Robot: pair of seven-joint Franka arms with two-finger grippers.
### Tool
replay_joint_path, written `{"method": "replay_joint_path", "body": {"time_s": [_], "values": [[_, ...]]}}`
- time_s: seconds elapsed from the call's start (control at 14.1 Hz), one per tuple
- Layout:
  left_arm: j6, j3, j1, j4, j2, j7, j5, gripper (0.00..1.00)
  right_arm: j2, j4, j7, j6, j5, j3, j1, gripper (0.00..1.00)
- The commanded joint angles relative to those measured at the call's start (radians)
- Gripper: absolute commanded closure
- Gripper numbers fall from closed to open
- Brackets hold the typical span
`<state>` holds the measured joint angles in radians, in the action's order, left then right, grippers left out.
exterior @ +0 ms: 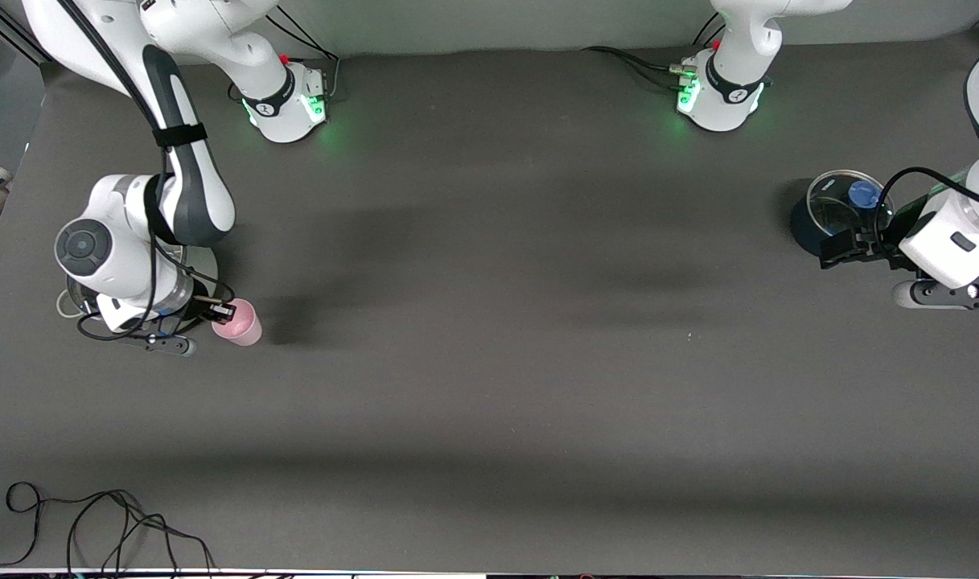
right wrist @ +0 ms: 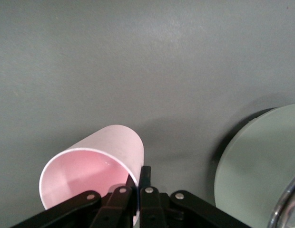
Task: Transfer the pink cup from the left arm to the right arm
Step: 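Lower the pink cup onto the table beside the steel pot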
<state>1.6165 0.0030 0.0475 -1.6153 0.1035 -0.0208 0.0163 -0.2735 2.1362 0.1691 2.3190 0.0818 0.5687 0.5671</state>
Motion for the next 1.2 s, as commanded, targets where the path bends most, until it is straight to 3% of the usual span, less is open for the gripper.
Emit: {"method": "replay_joint_path", "body": {"time_s": [0.0,0.14,0.71,0.78,0.85,0.92,1.13], "values": [[-0.006,-0.001,0.003,-0.028,-0.033,0.012,-0.006,0.0,-0.018,0.002,-0.054,0.019,0.074,0.002,-0.001,1.0],[-0.007,-0.001,0.003,-0.035,-0.042,0.012,-0.006,0.0,-0.048,0.002,-0.111,0.017,0.131,0.002,-0.003,1.0],[-0.006,-0.001,-0.005,-0.041,-0.038,0.01,0.007,0.0,-0.088,0.002,-0.117,0.016,0.141,0.002,0.0,1.0],[0.002,-0.001,-0.005,-0.041,-0.039,0.01,0.008,0.0,-0.087,0.002,-0.117,0.016,0.141,0.002,0.003,0.82],[0.006,-0.001,-0.003,-0.04,-0.039,0.01,0.007,0.0,-0.087,0.001,-0.117,0.014,0.139,0.002,0.005,0.53],[0.009,-0.001,-0.002,-0.034,-0.038,0.01,0.007,0.0,-0.085,0.001,-0.117,0.014,0.139,0.002,0.004,0.46],[0.011,-0.001,-0.003,-0.026,-0.03,0.01,0.01,0.0,-0.078,-0.001,-0.117,0.011,0.141,0.002,0.004,0.43]]}}
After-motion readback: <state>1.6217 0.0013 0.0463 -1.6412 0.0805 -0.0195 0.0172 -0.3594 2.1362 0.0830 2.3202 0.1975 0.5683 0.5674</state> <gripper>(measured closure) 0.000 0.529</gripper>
